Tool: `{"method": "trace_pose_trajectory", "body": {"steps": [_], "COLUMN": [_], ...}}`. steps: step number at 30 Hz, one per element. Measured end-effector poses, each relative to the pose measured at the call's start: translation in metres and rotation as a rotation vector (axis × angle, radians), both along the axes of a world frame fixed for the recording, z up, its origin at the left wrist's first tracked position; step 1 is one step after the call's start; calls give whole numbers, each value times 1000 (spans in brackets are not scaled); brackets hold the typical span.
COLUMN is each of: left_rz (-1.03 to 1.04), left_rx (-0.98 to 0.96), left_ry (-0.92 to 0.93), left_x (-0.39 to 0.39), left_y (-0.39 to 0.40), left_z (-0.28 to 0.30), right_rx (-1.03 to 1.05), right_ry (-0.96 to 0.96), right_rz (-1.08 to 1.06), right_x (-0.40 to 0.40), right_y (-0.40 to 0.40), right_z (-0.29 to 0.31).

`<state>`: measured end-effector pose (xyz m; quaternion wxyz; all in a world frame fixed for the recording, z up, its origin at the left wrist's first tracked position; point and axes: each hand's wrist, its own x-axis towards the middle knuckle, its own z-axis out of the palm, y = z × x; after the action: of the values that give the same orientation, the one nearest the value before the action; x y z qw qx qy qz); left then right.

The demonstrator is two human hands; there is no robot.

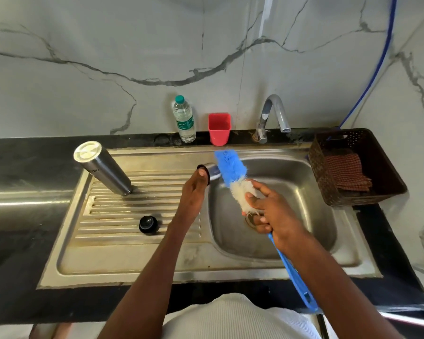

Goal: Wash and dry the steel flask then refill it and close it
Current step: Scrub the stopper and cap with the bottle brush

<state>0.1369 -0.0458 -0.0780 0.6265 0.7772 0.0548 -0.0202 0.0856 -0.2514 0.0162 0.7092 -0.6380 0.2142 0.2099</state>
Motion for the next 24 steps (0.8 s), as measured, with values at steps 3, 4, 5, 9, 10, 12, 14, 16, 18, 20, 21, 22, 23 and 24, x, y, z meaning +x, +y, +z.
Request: {"method": "trace_pose_trajectory", "body": {"steps": [3,4,5,9,10,12,14,16,18,20,21,22,23,24], "left_rz": [-33,-46,-45,84,98,118,123,121,117,98,105,101,96,78], "left_rx": [-268,-298,-335,-669,-748,-808,-796,-802,-824,-854,-840,-820,-782,-724], "left_ry": [116,129,143,197,212,224,248,258,255,242,238,241,243,238], "left_x": [-7,-7,-7,-5,-3,2,1,-3,-5,-4,-2,0,2,2], "left_y": [-16,-22,-27,-24,-22,-20,-26,-35,-38,-34,-31,-29,-29,-32], "left_z": [13,18,23,34,37,43,45,41,35,36,39,44,45,46], "right_rx": [-629,-745,-812,-807,-793,-834,-946,-1018,-1013,-953,-917,-894,-896,-922], "right_ry": [-303,-354,-366,-336,-346,-404,-488,-508,-450,-397,-386,-392,-406,-439], "right_rz": [167,228,249,228,212,190,216,259,246,211,190,170,160,160], "right_x": [6,9,13,16,9,-13,-27,-23,-8,-2,-6,-12,-19,-24], "right_y": [2,3,4,-2,-3,1,10,18,17,8,4,1,1,4], "right_z": [-11,-14,-14,-9,-7,1,6,7,7,6,6,8,10,12]}}
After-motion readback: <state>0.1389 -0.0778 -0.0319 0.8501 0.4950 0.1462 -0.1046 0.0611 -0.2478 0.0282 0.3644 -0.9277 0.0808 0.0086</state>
